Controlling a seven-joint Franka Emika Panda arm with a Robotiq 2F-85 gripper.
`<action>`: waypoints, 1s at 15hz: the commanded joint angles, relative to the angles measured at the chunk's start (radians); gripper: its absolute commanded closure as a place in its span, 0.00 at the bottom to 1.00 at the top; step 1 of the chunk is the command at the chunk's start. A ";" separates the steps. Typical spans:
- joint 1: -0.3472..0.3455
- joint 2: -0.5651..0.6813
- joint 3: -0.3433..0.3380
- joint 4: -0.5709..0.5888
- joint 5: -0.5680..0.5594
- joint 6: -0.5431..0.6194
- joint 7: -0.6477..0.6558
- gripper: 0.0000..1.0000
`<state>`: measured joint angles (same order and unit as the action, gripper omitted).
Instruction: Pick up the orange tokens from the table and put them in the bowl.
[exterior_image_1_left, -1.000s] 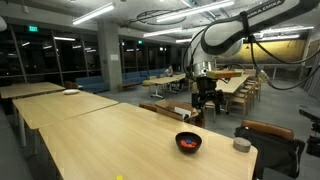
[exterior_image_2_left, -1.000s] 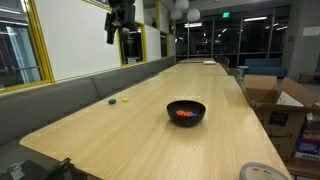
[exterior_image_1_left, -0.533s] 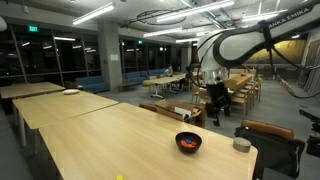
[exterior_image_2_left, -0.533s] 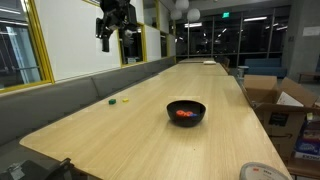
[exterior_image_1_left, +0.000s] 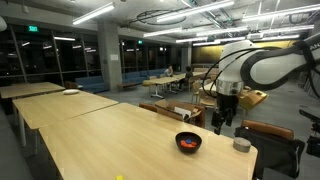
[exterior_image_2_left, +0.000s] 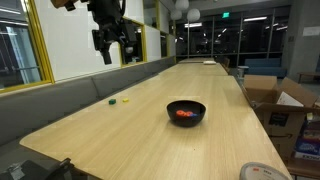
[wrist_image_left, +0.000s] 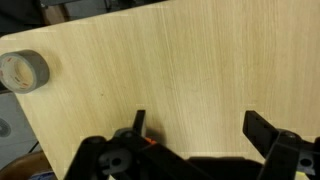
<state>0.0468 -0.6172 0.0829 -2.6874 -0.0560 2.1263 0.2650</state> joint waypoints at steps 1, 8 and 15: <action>-0.006 -0.091 -0.021 -0.084 0.107 0.116 0.026 0.00; -0.016 -0.055 -0.083 -0.056 0.211 0.141 -0.040 0.00; -0.055 -0.040 -0.054 -0.063 0.187 0.055 -0.007 0.00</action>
<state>0.0052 -0.6567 0.0166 -2.7527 0.1214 2.1849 0.2657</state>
